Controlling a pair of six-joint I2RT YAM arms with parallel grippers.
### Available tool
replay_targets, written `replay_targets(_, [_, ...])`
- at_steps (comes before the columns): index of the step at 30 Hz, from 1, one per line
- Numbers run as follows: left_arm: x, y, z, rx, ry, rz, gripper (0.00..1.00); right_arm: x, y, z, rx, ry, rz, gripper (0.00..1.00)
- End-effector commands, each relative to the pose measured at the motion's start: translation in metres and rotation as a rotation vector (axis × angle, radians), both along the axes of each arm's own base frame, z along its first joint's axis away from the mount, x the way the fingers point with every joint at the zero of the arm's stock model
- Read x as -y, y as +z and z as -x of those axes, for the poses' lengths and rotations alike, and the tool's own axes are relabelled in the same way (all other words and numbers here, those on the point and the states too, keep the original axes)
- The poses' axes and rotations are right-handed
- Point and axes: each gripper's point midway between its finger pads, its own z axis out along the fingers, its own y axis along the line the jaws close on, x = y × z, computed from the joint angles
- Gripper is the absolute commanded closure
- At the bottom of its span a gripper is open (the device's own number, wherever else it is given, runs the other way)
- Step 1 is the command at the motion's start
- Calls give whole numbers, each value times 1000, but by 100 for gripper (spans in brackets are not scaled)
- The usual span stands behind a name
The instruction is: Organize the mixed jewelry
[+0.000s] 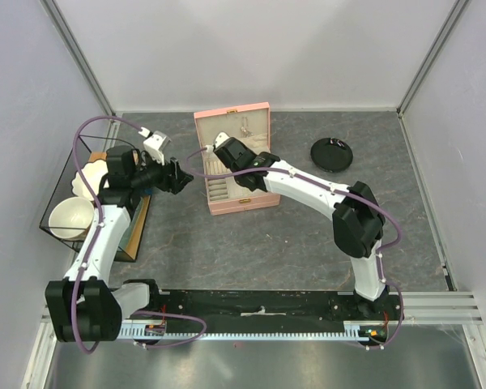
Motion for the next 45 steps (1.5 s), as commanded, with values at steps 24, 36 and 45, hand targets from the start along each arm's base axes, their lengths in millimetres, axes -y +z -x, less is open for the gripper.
replay_targets(24, [17, -48, -20, -159, 138, -160, 33, 51, 37, -20, 23, -131, -192, 100])
replay_targets(36, [34, -91, -23, -250, 206, -276, 33, 60, 44, -12, 29, -143, -187, 100])
replay_targets(45, [40, -106, -16, -312, 180, -268, 34, 62, 39, -9, 15, -141, -183, 100])
